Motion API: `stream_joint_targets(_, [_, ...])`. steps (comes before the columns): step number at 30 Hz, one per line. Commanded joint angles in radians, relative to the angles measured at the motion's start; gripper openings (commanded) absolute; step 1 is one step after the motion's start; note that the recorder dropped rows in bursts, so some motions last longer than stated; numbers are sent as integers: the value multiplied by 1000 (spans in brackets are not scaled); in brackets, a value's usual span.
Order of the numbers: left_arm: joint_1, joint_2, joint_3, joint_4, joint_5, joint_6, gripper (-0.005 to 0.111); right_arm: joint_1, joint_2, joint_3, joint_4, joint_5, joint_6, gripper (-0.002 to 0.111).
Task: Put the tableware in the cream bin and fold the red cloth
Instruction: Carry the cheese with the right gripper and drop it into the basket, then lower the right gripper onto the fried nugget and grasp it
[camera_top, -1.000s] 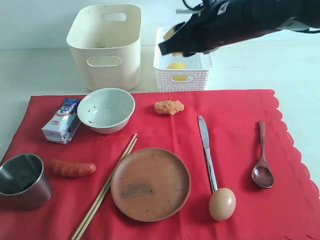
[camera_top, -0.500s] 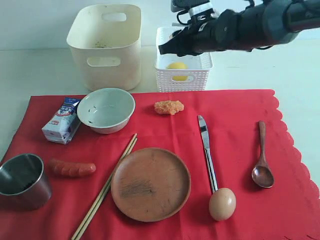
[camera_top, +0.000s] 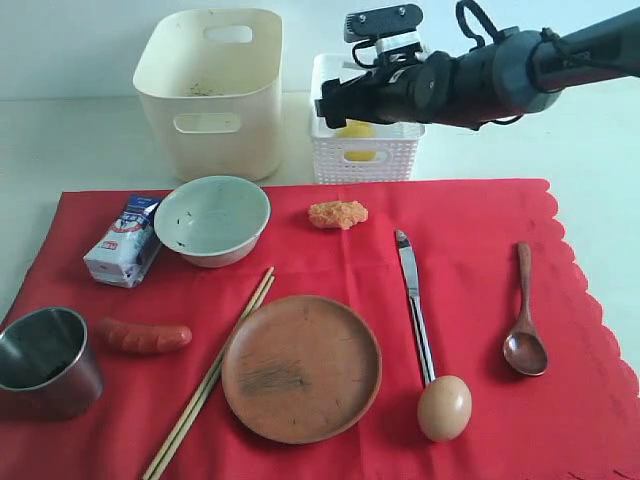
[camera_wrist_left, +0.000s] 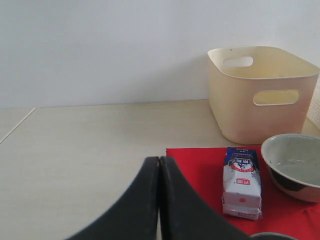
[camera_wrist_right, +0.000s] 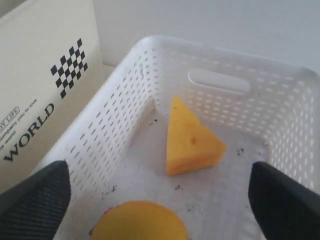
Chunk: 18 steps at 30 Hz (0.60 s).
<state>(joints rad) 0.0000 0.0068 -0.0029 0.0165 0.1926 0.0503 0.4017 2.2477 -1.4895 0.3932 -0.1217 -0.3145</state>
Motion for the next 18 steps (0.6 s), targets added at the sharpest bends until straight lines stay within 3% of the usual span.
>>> stream_joint_targets(1, [0,-7,3,-5,0,-1,1,-32,-81,-5,-12,164,-25,93])
stream_joint_targets(6, [0,-7,3,-5,0,-1,1,-74,-205,-5,-20,346,-25,79])
stream_joint_targets(15, [0,-7,3,-5,0,-1,1,-76,-436,61,-14,527,-18,10])
stream_joint_targets(18, [0,-7,3,-5,0,-1,1,-76,-508,158,-8,497,-16,0])
